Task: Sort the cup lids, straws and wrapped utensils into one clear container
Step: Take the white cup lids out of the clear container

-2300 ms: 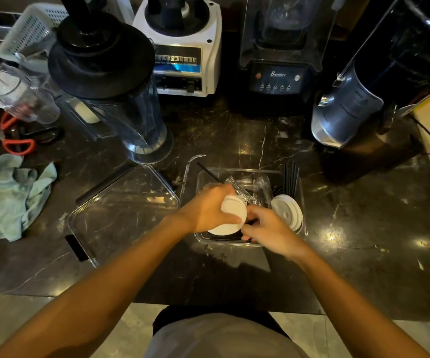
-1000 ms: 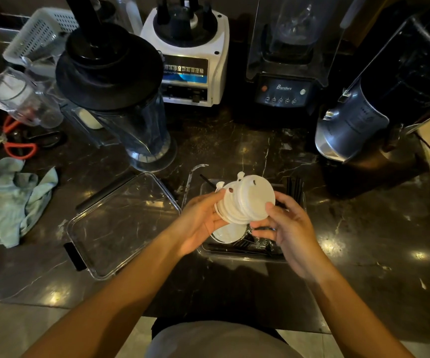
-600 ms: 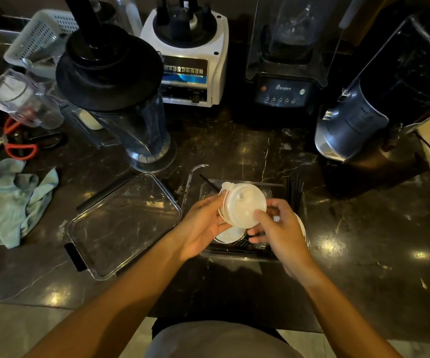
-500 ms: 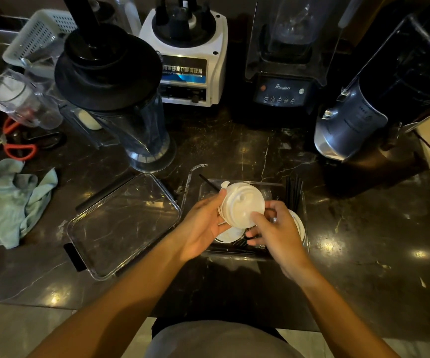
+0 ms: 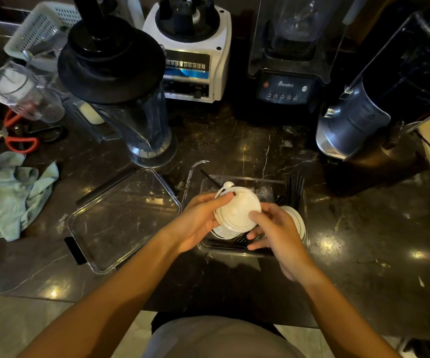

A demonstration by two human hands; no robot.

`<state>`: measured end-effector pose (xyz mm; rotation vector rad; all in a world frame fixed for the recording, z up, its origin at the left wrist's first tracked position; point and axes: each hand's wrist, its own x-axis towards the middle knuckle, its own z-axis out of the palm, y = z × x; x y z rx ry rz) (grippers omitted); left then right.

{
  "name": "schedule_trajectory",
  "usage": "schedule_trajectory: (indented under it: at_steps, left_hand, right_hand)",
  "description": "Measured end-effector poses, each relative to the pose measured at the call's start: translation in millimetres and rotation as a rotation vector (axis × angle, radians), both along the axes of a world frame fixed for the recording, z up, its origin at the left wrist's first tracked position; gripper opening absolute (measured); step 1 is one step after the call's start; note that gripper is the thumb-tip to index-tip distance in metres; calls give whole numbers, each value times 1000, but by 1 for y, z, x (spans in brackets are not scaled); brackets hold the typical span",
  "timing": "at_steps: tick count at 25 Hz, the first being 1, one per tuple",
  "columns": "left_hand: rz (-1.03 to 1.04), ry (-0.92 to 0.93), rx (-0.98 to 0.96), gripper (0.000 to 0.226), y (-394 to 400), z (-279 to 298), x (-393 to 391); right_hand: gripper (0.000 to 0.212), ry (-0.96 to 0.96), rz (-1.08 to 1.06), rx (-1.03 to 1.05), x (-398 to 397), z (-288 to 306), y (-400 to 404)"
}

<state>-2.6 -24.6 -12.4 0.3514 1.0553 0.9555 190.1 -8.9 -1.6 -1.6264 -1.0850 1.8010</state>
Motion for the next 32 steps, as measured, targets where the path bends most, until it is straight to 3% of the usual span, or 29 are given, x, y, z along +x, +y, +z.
schedule_trajectory:
  at_steps: [3, 5, 7, 9, 11, 14, 16, 21, 26, 28, 32]
  left_hand:
    - [-32, 36, 26, 45, -6, -3, -9]
    - [44, 72, 34, 46, -11, -2, -16]
    - [195, 77, 19, 44, -16, 0, -31]
    - [319, 52, 6, 36, -24, 2, -53]
    - [383, 63, -11, 30, -32, 0, -70]
    - [451, 120, -59, 26, -45, -6, -79]
    - [456, 121, -76, 30, -53, -10, -80]
    - [450, 84, -88, 27, -65, -16, -74]
    - [429, 31, -70, 27, -62, -17, -60]
    - [375, 20, -21, 36, -56, -15, -51]
    - [236, 50, 41, 38, -44, -7, -25]
  right_hand:
    - [25, 125, 27, -49, -4, 2, 0]
    - [29, 95, 53, -29, -9, -1, 4]
    - [33, -128, 152, 79, -12, -13, 8]
    - [32, -512, 393, 289, -14, -27, 12]
    - [39, -748, 600, 379, -19, -36, 12]
    - [55, -886, 688, 389, -33, -37, 9]
    - [52, -920, 698, 409, -39, -36, 8]
    - [22, -628, 566, 281, -38, -32, 9]
    - [19, 34, -74, 28, -10, 9, 11]
    - [13, 258, -167, -29, -11, 25, 4]
    - [22, 191, -23, -57, -32, 26, -16]
